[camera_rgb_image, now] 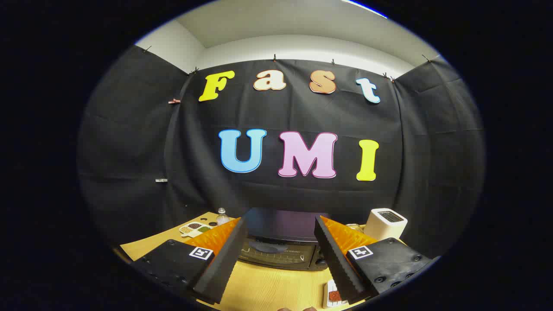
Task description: Open the toaster oven, put the food inside, and close the toaster oven door.
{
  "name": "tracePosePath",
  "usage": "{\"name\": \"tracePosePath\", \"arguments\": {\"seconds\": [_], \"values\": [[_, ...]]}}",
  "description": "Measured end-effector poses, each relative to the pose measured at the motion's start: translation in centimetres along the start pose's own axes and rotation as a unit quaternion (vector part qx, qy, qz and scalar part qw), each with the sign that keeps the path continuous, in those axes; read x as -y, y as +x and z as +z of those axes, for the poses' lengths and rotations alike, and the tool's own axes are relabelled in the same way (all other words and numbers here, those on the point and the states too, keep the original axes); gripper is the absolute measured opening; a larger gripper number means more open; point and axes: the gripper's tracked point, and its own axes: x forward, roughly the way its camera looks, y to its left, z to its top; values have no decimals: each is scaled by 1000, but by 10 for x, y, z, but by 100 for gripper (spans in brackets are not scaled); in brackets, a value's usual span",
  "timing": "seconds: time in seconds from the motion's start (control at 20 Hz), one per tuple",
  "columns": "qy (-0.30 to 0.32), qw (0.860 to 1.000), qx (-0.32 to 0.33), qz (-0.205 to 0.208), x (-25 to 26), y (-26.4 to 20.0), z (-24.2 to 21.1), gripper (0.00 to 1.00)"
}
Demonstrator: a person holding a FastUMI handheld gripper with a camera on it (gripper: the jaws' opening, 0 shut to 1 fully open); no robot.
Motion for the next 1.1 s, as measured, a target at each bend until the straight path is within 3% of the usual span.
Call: {"name": "tracePosePath", "arguments": {"seconds": [1.1], "values": [[-17,999,-43,-26,17,-15,-37,97]]}}
